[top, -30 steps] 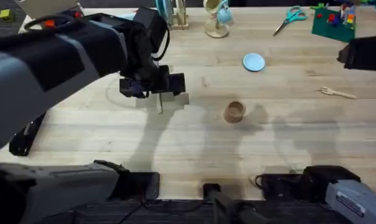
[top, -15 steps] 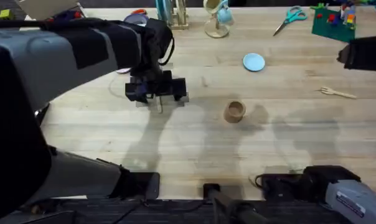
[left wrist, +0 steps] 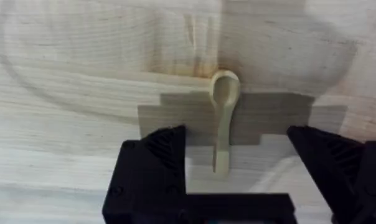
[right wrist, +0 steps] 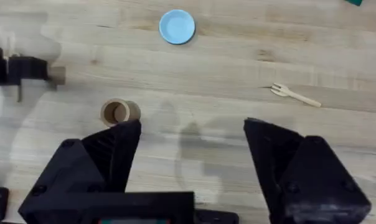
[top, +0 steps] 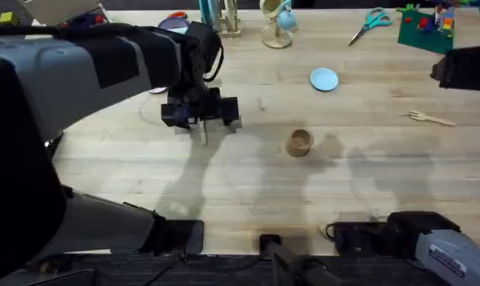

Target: Pick up a utensil and set it on the pink plate, then put the other utensil in the container.

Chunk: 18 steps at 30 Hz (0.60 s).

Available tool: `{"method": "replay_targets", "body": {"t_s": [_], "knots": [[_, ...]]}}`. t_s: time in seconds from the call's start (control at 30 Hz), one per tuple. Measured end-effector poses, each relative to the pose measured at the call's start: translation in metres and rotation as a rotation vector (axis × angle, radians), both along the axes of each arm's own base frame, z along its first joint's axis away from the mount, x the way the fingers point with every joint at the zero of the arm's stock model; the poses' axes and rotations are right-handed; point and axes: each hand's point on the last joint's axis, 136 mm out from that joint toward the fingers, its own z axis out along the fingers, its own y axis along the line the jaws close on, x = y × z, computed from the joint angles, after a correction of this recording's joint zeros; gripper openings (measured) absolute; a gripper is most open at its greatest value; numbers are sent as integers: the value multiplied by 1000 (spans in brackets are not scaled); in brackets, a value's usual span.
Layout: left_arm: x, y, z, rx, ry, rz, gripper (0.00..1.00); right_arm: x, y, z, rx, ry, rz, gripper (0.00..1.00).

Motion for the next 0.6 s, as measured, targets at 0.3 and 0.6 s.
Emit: {"method": "replay_targets", "body": {"t_s": [0.3,0.6], "knots": [[4,1,0,6,-18,4,995,0,0,0,0,-1,0,996],[5,0,-2,8,-11,5,994,0,0,0,0,0,0,996]]}}
